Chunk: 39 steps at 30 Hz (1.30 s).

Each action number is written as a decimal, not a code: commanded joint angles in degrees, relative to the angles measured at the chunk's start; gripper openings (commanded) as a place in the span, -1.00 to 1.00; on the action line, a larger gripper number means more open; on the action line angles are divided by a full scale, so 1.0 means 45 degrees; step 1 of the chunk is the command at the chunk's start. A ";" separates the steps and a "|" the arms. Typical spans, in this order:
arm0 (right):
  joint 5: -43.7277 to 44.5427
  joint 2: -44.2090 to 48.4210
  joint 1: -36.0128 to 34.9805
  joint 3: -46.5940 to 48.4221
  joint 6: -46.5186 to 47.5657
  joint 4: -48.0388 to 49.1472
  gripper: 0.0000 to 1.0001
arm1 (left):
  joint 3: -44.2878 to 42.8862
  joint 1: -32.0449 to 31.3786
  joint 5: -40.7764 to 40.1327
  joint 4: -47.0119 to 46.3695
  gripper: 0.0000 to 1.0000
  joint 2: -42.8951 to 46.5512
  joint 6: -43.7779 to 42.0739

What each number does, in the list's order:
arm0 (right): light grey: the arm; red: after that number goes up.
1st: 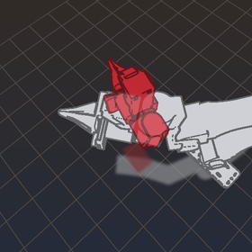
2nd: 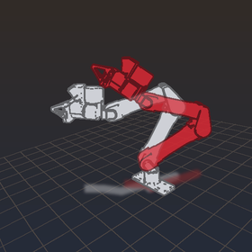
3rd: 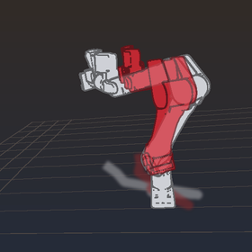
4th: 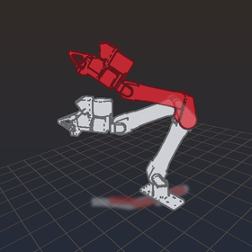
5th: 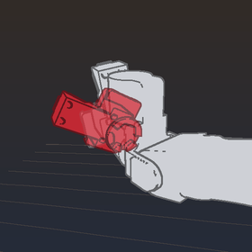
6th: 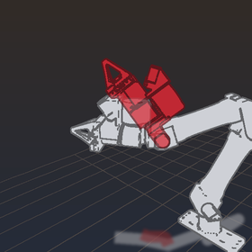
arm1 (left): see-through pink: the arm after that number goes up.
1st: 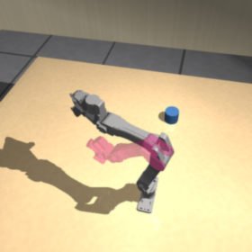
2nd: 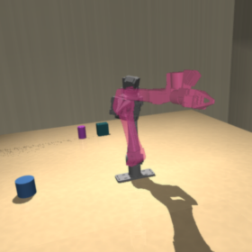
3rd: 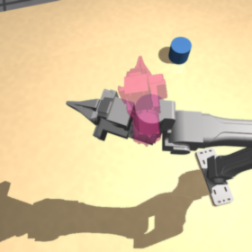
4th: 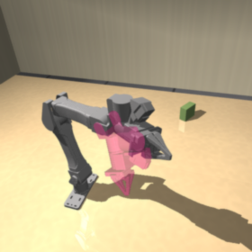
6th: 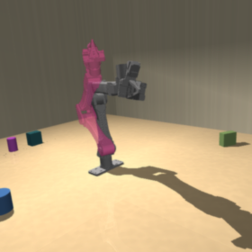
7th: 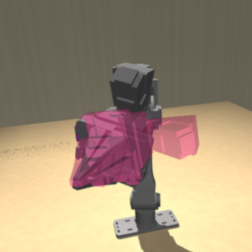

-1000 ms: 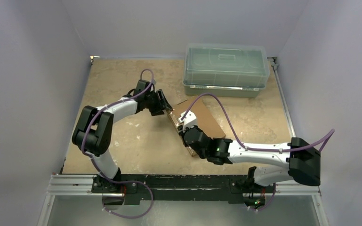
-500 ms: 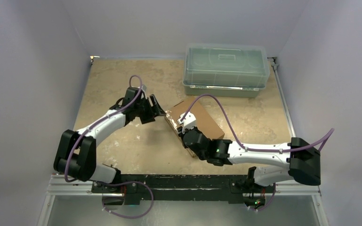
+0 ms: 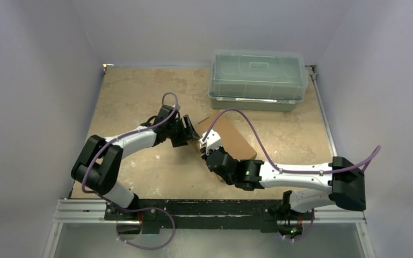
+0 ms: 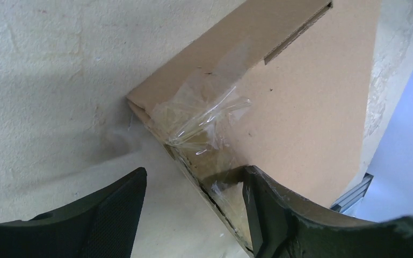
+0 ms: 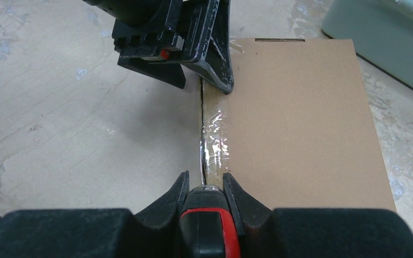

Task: Unpack the express box

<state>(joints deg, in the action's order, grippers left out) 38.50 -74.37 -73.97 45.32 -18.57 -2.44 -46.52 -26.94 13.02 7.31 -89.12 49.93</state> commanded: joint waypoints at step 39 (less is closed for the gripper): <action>0.1361 0.1569 -0.1656 -0.1154 -0.1134 -0.1402 -1.00 | -0.1018 0.2529 -0.0988 -0.0465 0.21 -0.2606 -0.1223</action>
<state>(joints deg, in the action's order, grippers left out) 44.45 -68.16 -79.53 41.71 -21.52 -6.48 -51.37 -18.74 20.69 1.69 -97.67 48.23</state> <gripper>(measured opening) 0.250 0.611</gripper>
